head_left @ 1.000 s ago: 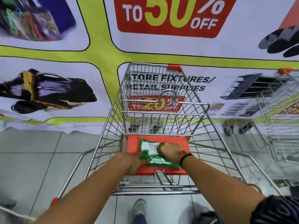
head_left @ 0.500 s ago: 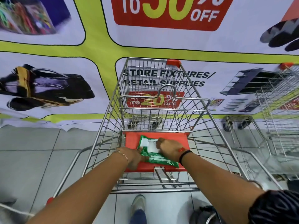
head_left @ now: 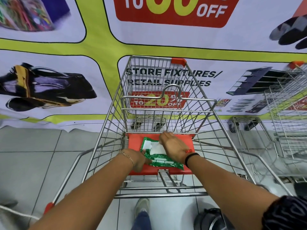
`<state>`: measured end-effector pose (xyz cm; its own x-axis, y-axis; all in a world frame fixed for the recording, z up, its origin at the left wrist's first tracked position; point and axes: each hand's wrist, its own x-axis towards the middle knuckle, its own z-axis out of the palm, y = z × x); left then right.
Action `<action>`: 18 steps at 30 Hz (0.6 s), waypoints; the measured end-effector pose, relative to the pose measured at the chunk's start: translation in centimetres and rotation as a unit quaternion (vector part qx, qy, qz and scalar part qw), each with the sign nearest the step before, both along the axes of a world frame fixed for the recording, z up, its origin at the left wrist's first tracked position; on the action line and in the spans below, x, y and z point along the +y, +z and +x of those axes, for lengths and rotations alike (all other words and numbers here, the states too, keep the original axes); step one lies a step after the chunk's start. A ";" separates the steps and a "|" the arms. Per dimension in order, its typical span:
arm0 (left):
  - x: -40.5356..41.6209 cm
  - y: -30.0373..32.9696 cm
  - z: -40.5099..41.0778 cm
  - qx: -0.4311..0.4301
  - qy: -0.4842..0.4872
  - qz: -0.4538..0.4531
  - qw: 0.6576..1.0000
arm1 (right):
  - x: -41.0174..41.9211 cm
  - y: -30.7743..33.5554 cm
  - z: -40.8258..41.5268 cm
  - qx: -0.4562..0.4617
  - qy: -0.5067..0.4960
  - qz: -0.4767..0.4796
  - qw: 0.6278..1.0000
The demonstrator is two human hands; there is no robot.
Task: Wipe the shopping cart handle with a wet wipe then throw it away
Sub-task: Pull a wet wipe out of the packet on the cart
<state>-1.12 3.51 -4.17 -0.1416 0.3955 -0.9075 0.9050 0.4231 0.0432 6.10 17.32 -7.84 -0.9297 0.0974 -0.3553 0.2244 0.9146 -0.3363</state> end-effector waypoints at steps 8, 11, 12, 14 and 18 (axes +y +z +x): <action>0.3 0.4 0.3 0.004 -0.006 0.005 1.000 | -0.5 2.4 -1.0 0.203 -0.207 -0.198 0.936; 0.4 0.5 0.4 0.003 -0.008 0.008 1.000 | 0.1 5.1 -2.2 0.323 -0.285 -0.269 0.862; 0.5 0.6 0.4 -0.001 -0.006 0.012 1.000 | 0.4 5.8 -2.6 0.335 -0.298 -0.290 0.846; 0.6 0.4 0.3 -0.022 0.035 0.037 0.998 | 0.8 7.6 -3.0 0.285 -0.306 -0.347 0.840; 0.7 2.3 -1.1 -0.174 0.274 0.174 0.930 | 2.0 10.4 -2.2 0.137 -0.316 -0.428 0.836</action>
<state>-2.23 4.19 -1.86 -0.1295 0.6281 -0.7673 0.4632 0.7225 0.5133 3.94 19.32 2.58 -0.8465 0.4195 -0.3279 0.3785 0.0411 -0.9247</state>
